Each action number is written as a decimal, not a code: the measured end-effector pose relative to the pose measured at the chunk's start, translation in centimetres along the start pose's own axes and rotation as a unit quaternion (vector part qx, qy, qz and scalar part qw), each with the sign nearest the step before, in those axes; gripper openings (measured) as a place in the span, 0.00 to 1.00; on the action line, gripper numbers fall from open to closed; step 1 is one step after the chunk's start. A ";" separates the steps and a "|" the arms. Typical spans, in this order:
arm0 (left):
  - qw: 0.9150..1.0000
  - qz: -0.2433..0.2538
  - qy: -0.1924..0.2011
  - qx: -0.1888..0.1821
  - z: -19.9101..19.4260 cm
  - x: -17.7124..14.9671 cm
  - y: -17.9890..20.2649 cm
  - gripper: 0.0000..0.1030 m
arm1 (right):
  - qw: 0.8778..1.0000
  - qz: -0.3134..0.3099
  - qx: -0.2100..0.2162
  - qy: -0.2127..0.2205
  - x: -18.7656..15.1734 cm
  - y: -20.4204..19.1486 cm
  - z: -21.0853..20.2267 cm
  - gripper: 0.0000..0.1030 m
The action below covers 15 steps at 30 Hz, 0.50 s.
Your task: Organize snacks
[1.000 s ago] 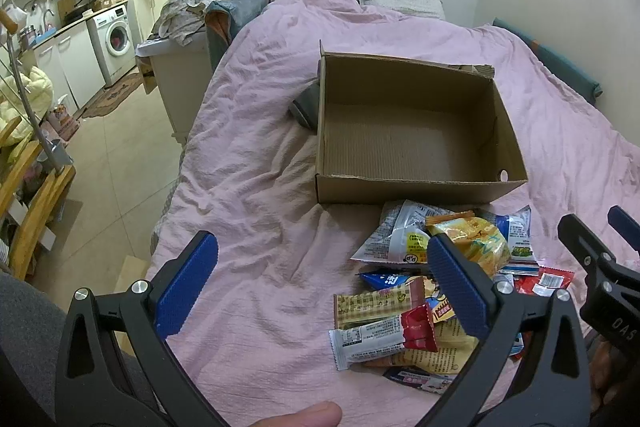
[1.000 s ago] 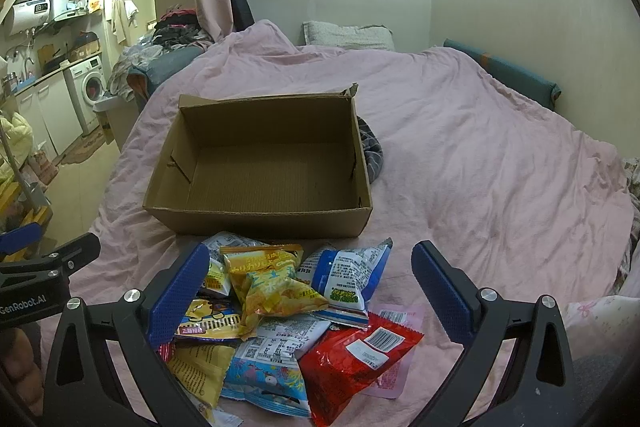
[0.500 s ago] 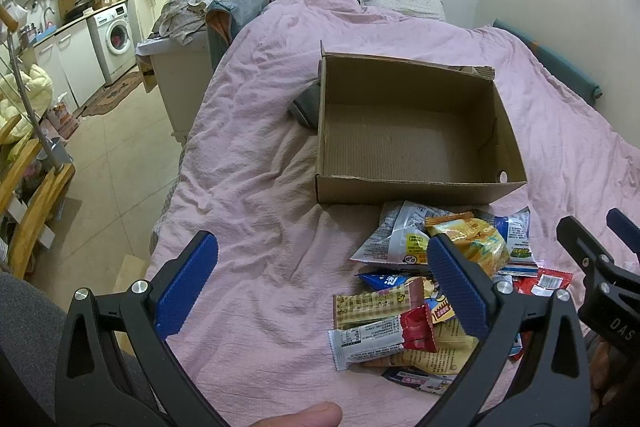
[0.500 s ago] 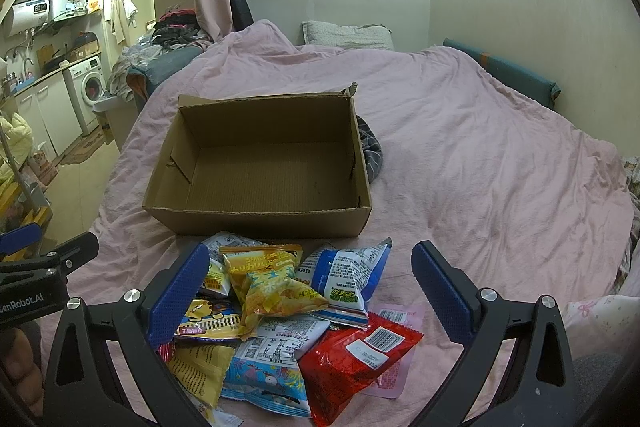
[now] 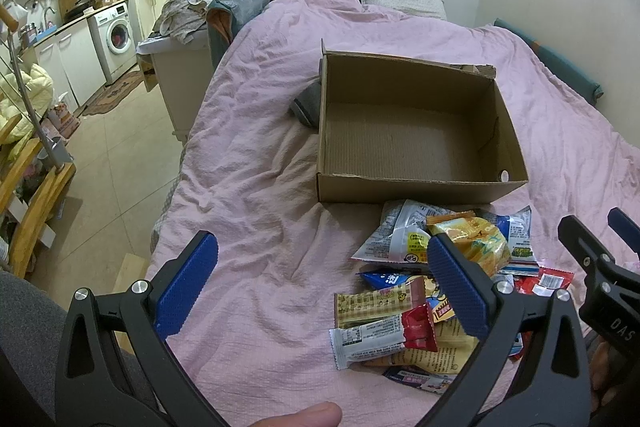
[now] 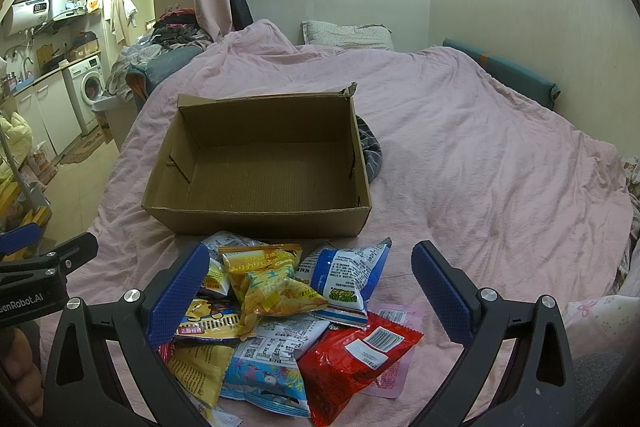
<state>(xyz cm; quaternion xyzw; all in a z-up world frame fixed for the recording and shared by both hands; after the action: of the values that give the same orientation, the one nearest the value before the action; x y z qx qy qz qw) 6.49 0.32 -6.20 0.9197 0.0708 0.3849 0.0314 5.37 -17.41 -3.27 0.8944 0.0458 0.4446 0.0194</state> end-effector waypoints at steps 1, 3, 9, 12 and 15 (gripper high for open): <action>1.000 0.000 0.000 0.000 0.0 0.0 0.0 1.00 | 1.000 0.000 0.000 0.000 0.0 0.0 0.0 1.00; 1.000 0.000 0.000 0.000 0.0 0.0 0.0 1.00 | 1.000 0.000 0.000 0.000 0.0 0.0 0.0 1.00; 1.000 0.000 0.000 0.001 0.0 0.0 -0.1 1.00 | 1.000 0.000 -0.002 -0.001 0.0 0.1 0.0 1.00; 1.000 0.000 -0.001 0.000 0.0 -0.1 -0.1 1.00 | 1.000 0.001 -0.003 -0.002 0.0 0.3 0.0 1.00; 1.000 0.000 0.000 0.001 0.0 -0.1 -0.1 1.00 | 1.000 0.002 -0.003 -0.002 0.0 0.4 0.0 1.00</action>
<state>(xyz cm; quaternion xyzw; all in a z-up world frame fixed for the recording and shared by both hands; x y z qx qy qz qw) 6.46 0.41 -6.29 0.9199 0.0711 0.3845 0.0308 5.39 -17.81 -3.25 0.8951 0.0424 0.4433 0.0215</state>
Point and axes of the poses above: each gripper's, at about its wrist camera, not at the fingertips, and z roughly the way its jaws point, y to its right, x to its top, the point moved 9 cm from there along z, roughly the way its jaws point, and after that the axes turned 6 degrees about -z, right-handed, at the moved point
